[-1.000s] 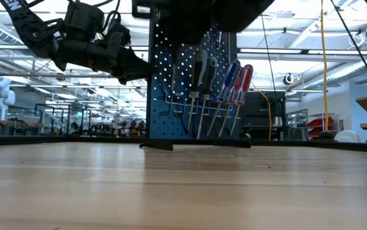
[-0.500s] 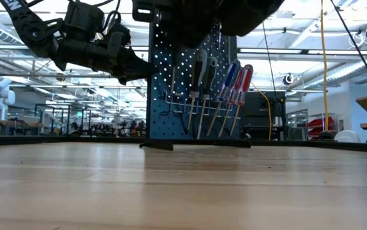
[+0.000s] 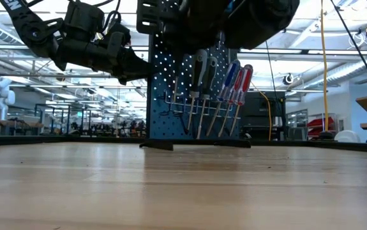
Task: Hang tools onto peg board
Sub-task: Hang the black screwdriver on the pegboard
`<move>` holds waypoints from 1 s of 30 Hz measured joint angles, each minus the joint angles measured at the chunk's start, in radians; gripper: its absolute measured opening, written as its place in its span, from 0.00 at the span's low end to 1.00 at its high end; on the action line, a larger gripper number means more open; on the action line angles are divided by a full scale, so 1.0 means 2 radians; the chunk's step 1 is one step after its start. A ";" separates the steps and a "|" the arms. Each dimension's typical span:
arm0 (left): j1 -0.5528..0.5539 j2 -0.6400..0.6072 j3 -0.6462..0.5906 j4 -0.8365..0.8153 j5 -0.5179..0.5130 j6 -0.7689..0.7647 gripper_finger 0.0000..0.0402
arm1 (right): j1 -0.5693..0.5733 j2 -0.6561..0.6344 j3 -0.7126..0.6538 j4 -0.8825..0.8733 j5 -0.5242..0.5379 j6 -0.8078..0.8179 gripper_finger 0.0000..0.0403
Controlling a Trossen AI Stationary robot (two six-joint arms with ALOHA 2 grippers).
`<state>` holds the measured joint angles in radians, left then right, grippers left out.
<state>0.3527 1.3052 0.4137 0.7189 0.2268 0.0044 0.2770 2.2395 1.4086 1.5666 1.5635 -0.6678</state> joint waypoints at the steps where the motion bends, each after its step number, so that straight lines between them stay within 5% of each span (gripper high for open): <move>1: 0.000 0.000 0.000 0.000 0.000 0.000 0.21 | -0.001 0.000 0.000 0.000 0.000 -0.001 0.27; 30: 0.000 0.000 0.000 -0.006 -0.006 0.002 0.21 | 0.006 -0.022 0.000 0.001 0.002 -0.034 0.27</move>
<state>0.3523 1.3052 0.4133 0.7071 0.2142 0.0094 0.2886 2.1963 1.4082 1.5684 1.5673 -0.7350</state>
